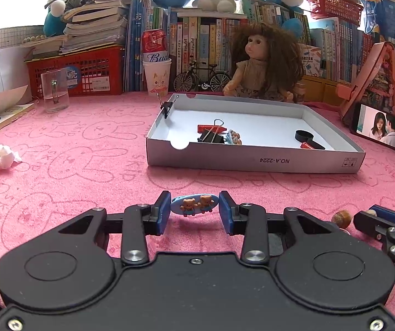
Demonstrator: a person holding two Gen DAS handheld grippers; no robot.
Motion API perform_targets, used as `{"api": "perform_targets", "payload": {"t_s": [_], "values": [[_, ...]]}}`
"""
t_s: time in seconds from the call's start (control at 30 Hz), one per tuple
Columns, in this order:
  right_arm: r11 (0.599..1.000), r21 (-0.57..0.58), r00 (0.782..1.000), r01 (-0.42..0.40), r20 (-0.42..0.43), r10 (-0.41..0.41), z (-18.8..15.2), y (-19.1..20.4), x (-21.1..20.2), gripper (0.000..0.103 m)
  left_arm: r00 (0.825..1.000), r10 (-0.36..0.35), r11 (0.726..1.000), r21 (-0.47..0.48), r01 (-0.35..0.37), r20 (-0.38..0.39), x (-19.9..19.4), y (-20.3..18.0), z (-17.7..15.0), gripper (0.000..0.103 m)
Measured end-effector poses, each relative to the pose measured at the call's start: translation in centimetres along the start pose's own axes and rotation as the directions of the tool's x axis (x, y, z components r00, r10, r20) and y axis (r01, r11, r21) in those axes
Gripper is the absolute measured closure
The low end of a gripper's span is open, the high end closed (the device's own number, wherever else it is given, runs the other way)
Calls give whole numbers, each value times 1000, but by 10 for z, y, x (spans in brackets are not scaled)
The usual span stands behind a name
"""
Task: Organize rigid objects
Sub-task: 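Carry the hair clip with the left tool while the right tool carries the walnut over the tray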
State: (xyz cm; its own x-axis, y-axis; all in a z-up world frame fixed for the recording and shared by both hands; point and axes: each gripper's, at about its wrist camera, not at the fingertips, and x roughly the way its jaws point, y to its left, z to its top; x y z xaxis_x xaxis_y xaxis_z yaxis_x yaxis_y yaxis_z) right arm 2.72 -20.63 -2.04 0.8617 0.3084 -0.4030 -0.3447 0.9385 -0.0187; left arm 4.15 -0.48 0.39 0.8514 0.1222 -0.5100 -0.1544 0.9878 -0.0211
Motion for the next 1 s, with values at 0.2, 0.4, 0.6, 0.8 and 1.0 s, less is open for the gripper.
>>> {"api": "perform_targets", "payload": {"t_s": [0.2,0.4,0.6,0.8,1.0], "values": [[998,55,1000,20,2,-20,10,-11,4,78,1000,-6,1000,-8,6,8,3,4,12,67],[993,109,999,44,-5,-44,21,-22,12,78,999,-13,1000,-18,14,30,8,10,29,67],[987,151,998,56,-12,-55,32,-33,21,78,998,-53,998,-33,54,31,15,14,45,67],[984,170,998,57,-9,-56,45,-41,31,78,996,-76,997,-29,77,42,24,17,58,67],[981,186,998,55,-8,-55,55,-47,43,78,995,-90,996,-23,91,50,35,17,70,67]]}}
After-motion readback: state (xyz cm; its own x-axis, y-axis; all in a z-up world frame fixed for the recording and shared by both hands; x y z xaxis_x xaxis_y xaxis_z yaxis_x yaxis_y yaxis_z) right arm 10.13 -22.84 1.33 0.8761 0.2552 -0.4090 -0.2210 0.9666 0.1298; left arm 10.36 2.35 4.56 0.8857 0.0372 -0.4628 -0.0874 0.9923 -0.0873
